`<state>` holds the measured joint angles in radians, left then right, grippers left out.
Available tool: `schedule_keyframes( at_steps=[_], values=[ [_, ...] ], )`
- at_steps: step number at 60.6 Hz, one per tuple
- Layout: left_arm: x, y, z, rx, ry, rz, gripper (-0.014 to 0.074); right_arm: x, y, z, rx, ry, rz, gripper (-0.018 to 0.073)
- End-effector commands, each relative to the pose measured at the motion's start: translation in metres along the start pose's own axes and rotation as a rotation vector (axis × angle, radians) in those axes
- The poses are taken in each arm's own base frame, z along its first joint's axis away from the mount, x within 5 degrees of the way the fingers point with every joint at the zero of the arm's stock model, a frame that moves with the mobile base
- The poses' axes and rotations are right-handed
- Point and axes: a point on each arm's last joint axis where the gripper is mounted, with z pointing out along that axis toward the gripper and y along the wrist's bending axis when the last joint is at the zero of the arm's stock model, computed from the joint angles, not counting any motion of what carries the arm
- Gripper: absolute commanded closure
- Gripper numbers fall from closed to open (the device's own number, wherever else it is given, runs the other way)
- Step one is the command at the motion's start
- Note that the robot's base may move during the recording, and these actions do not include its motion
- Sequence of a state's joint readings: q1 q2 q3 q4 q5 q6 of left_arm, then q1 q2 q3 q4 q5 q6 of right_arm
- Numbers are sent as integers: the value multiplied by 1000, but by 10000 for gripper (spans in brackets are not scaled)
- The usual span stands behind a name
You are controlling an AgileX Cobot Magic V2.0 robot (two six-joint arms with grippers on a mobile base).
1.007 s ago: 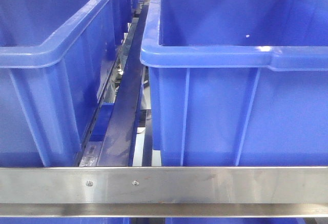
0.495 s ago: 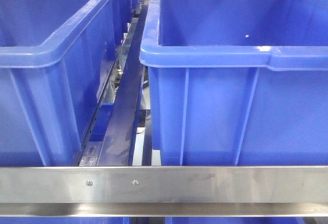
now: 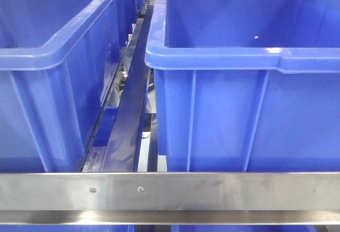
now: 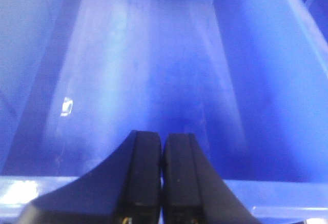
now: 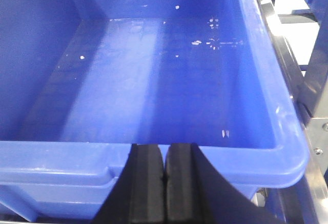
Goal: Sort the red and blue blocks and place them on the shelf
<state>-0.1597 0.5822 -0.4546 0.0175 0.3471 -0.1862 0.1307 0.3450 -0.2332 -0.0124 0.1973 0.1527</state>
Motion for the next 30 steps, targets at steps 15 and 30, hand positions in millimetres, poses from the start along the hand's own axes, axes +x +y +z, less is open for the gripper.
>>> schedule_keyframes(
  at_steps=[15, 30],
  values=[
    [-15, -4, -4, 27, -98, -2, 460, -16, 3, -2, -18, -104, -3, 506],
    [-15, -4, -4, 27, -98, -2, 460, -16, 3, -2, -18, -104, -3, 506]
  ],
)
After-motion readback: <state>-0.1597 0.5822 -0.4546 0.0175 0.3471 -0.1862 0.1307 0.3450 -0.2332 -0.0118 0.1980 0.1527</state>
